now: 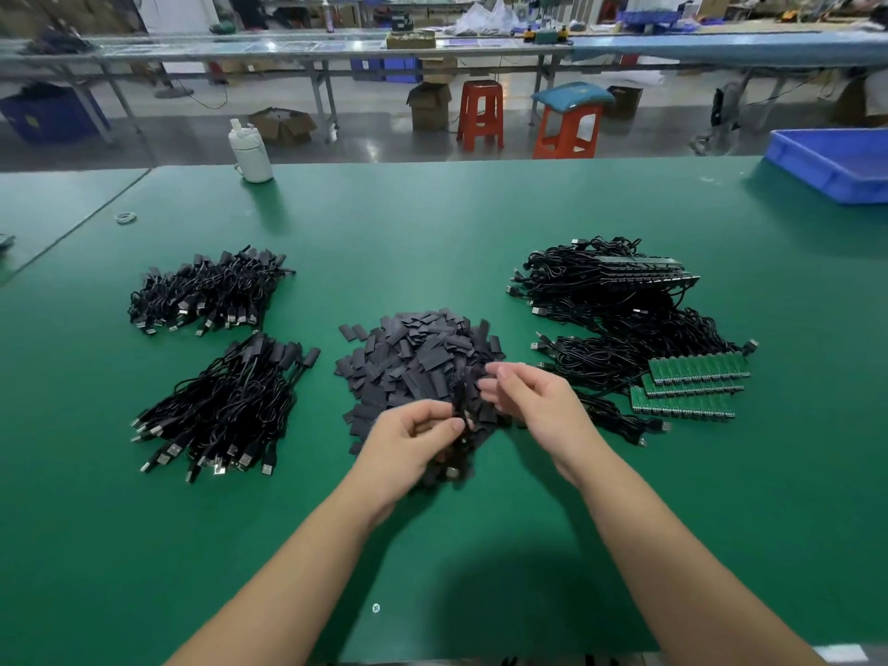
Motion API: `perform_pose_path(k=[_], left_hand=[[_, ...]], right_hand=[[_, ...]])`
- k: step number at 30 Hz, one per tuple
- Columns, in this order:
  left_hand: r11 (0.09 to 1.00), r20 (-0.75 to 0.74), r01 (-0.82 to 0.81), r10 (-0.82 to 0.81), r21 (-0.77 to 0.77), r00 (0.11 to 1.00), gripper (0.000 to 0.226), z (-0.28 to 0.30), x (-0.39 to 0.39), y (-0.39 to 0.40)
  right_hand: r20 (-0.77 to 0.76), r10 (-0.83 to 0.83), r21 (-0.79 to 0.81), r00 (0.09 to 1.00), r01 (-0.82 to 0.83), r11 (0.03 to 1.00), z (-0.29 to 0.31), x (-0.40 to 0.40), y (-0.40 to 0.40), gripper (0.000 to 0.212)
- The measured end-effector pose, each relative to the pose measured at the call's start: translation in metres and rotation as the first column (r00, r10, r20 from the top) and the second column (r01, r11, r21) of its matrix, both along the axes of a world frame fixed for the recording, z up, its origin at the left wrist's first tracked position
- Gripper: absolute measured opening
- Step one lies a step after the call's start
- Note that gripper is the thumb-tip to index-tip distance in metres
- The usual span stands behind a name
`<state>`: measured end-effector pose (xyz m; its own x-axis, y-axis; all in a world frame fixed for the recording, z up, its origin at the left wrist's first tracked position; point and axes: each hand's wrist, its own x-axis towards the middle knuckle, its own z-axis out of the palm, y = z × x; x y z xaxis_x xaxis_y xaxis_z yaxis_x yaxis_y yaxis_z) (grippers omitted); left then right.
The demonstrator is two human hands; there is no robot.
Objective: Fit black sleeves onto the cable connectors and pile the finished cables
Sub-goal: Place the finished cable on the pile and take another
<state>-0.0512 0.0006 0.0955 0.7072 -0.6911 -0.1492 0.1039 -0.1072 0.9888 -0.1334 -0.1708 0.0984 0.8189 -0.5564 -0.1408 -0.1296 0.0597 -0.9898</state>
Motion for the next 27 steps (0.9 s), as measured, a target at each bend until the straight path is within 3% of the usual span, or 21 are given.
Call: perform_pose_path(k=[1,3,5,6,10,13,16,19,21,24,27], left_hand=[[0.999,0.042,-0.021,0.019,0.033,0.999,0.01,0.002,0.01,0.004],[0.985,0.219,-0.086,0.053,0.146,0.974,0.01,0.007,0.036,0.016],[0.942,0.437,-0.224,0.097,0.25,0.894,0.012,0.014,0.066,0.03],[0.906,0.535,-0.307,0.111,0.292,0.837,0.013,0.018,0.081,0.038],[0.632,0.791,-0.597,-0.041,0.494,0.611,0.016,0.017,0.136,0.075],[0.41,0.752,-0.646,-0.182,0.643,0.634,0.017,0.004,0.16,0.099],[0.342,0.73,-0.652,-0.207,0.677,0.651,0.015,-0.01,0.165,0.111],[0.303,0.762,-0.699,-0.279,0.648,0.584,0.024,-0.016,0.158,0.109],[0.357,0.826,-0.748,-0.311,0.56,0.47,0.027,-0.019,0.151,0.104],[0.593,0.931,-0.72,-0.178,0.359,0.318,0.022,-0.019,0.134,0.088],[0.749,0.896,-0.549,-0.135,0.371,0.422,0.018,-0.018,0.104,0.055]], right_hand=[[-0.119,-0.007,-0.249,0.993,-0.023,0.968,-0.005,-0.003,-0.006,0.024],[-0.305,-0.151,-0.695,0.94,-0.111,0.711,-0.016,-0.011,-0.02,0.022],[-0.364,-0.318,-0.868,0.875,-0.194,0.458,-0.027,-0.021,-0.038,0.027],[-0.394,-0.378,-0.883,0.838,-0.231,0.408,-0.032,-0.026,-0.047,0.033],[-0.552,-0.46,-0.823,0.696,-0.367,0.433,-0.047,-0.04,-0.072,0.052],[-0.563,-0.452,-0.818,0.692,-0.39,0.422,-0.052,-0.043,-0.078,0.051],[-0.551,-0.455,-0.827,0.699,-0.384,0.411,-0.053,-0.045,-0.08,0.046],[-0.526,-0.473,-0.844,0.706,-0.37,0.387,-0.053,-0.046,-0.08,0.036],[-0.492,-0.472,-0.864,0.732,-0.343,0.369,-0.05,-0.046,-0.078,0.028],[-0.489,-0.392,-0.86,0.779,-0.356,0.366,-0.048,-0.043,-0.071,0.026],[-0.48,-0.282,-0.836,0.831,-0.337,0.432,-0.051,-0.039,-0.061,0.021]])
